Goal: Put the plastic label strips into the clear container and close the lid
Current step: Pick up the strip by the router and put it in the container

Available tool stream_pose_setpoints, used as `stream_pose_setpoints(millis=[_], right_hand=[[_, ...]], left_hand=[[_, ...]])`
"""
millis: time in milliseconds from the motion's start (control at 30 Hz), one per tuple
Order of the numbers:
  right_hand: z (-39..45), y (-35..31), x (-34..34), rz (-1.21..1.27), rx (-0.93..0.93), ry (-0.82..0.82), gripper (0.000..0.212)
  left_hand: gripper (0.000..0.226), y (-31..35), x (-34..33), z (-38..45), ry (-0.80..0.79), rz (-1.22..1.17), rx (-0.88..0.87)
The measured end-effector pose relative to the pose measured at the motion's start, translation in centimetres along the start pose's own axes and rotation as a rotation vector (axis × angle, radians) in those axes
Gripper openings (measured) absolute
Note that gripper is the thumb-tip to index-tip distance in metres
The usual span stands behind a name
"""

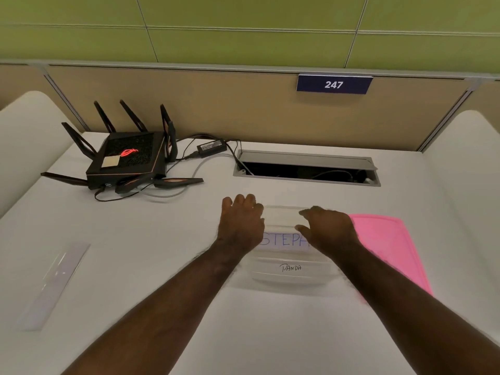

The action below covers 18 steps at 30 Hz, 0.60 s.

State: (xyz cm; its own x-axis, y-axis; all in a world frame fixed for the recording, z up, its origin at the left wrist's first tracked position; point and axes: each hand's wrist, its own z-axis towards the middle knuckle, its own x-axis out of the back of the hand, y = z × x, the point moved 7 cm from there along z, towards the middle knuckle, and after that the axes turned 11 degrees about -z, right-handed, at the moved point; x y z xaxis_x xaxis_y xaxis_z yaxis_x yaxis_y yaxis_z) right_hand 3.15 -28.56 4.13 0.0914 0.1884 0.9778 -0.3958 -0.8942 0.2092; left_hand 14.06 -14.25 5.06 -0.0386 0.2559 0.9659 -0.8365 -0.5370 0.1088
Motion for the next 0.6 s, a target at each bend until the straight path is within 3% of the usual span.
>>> stream_pose_setpoints(millis=[100, 167, 467, 600], right_hand=[[0.9, -2.1, 2.8, 0.111, 0.036, 0.090, 0.045], [1.9, -4.5, 4.1, 0.162, 0.095, 0.120, 0.046], [5.9, -19.3, 4.3, 0.143, 0.417, 0.099, 0.072], [6.7, -26.7, 2.7, 0.100, 0.528, 0.018, 0.078]], left_hand=[[0.033, -3.2, 2.1, -1.9, 0.152, -0.034, 0.137], [0.039, -5.5, 2.8, -3.4, 0.170, -0.046, 0.247], [0.068, -16.8, 3.3, -12.9, 0.057, 0.022, 0.641], [0.078, -21.5, 2.3, -18.7, -0.011, 0.016, 0.786]])
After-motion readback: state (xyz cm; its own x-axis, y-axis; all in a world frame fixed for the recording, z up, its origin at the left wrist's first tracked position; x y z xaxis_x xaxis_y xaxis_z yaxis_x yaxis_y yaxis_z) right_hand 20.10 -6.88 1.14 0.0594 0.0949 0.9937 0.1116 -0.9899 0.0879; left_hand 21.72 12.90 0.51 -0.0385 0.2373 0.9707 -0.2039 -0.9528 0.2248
